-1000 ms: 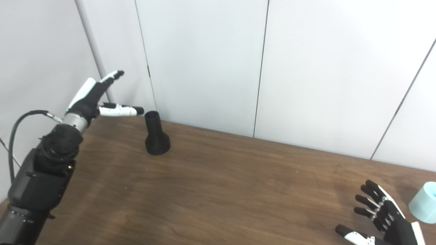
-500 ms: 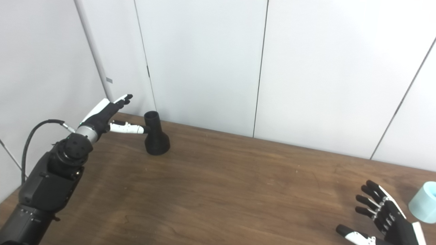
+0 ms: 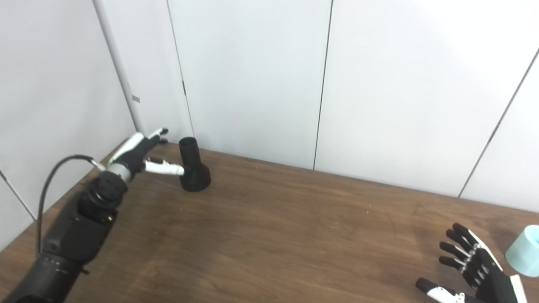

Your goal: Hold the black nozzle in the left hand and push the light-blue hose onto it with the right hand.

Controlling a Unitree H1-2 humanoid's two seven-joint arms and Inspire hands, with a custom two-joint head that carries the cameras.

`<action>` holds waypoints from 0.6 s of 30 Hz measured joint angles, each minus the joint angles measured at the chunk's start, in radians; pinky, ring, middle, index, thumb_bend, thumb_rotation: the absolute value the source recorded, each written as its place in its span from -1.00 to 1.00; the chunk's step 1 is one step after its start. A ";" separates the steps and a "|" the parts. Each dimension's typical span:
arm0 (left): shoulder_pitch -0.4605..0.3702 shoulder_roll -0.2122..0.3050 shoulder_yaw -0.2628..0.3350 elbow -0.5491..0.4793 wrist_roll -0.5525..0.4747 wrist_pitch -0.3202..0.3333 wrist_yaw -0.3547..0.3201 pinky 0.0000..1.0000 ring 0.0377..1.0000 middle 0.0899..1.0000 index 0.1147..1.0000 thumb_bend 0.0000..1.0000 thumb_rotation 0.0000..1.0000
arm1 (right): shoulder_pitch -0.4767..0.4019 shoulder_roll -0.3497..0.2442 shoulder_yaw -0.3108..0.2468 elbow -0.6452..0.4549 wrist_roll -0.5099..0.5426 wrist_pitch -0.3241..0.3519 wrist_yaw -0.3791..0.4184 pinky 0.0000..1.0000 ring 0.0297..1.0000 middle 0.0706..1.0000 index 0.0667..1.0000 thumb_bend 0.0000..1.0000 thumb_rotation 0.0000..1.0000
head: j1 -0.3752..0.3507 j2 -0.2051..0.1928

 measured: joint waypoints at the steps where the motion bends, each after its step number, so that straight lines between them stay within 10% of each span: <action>1: 0.002 -0.011 -0.007 0.001 0.000 0.000 0.001 1.00 0.94 0.73 0.94 1.00 -0.33 | 0.000 0.000 0.000 0.000 0.000 0.000 0.000 0.42 0.57 0.68 0.70 0.42 -0.88 | 0.000 0.000; 18: 0.001 -0.026 -0.029 0.129 -0.011 -0.080 0.076 1.00 0.99 0.76 0.82 0.94 -0.43 | 0.010 -0.003 -0.003 -0.010 -0.001 0.001 0.000 0.41 0.55 0.67 0.69 0.45 -0.84 | -0.014 0.014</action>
